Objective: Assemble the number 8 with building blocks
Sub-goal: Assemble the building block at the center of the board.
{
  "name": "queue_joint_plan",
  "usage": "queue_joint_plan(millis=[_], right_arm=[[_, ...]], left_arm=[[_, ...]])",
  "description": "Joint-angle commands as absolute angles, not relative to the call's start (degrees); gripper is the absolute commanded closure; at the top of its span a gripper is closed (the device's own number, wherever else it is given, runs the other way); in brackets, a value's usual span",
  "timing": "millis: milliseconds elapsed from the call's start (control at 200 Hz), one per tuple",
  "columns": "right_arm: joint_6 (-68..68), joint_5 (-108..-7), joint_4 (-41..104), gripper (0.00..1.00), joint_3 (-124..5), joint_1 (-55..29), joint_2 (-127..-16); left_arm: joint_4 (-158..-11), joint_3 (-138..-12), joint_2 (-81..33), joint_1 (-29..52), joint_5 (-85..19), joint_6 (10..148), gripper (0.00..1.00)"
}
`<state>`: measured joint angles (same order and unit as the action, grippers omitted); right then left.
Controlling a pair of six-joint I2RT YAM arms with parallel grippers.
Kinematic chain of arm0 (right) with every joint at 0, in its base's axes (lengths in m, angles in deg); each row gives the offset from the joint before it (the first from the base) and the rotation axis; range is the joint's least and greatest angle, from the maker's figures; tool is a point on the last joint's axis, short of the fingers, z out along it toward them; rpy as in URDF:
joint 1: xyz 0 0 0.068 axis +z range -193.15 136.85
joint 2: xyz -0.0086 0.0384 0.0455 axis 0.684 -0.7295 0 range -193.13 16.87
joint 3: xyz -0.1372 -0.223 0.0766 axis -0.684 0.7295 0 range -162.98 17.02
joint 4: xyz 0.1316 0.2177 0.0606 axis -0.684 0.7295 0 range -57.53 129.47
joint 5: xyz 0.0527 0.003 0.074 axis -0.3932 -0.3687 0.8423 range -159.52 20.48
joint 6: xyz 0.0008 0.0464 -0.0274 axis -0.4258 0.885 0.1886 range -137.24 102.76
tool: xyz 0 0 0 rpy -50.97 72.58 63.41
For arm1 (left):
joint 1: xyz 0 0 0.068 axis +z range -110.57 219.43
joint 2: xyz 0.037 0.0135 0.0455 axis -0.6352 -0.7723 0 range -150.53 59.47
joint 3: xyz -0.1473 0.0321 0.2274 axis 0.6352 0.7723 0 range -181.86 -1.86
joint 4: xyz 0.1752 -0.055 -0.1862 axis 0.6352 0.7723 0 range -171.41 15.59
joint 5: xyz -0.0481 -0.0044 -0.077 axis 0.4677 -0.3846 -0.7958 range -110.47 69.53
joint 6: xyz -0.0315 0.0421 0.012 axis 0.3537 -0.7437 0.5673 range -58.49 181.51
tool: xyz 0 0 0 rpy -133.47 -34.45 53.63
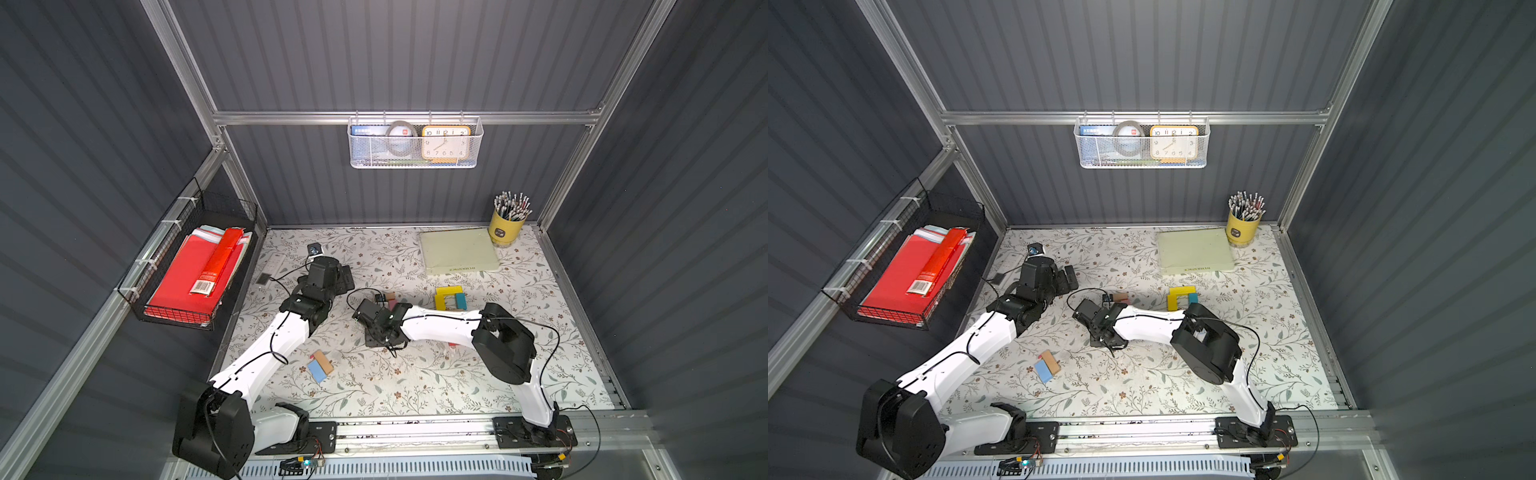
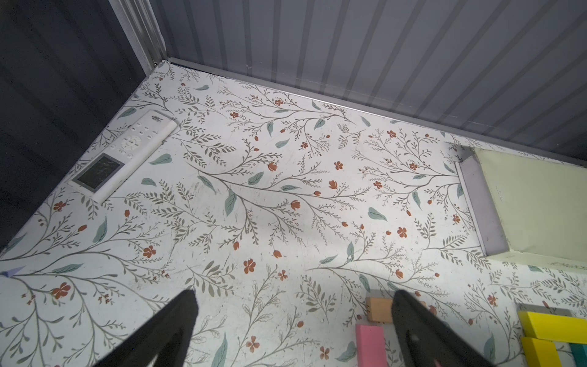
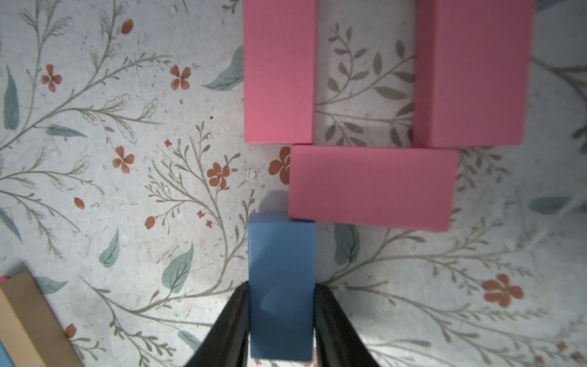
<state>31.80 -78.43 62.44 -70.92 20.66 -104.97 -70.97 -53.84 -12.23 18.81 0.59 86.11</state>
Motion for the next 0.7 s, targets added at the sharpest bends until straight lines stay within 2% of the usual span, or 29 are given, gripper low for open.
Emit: queue_joint_plan(millis=[0, 390, 500, 695], right_arm=[[32.9, -77.3, 65.1, 0.59, -69.9, 20.4, -107.6], [33.0, -78.6, 64.6, 0.41, -70.0, 19.7, -104.1], [32.3, -81.1, 65.2, 0.38, -68.6, 19.3, -99.3], [26.0, -87.4, 59.9, 0.37, -59.9, 18.1, -86.1]], left_arm=[[-70.5, -53.2, -11.4, 19.1, 0.3, 85.7, 0.01], [-70.3, -53.2, -10.8, 19.1, 1.4, 86.2, 0.01], [-68.9, -53.9, -11.0, 19.1, 1.9, 89.1, 0.01], [-57.5, -57.3, -11.8, 19.1, -1.5, 103.4, 0.01]])
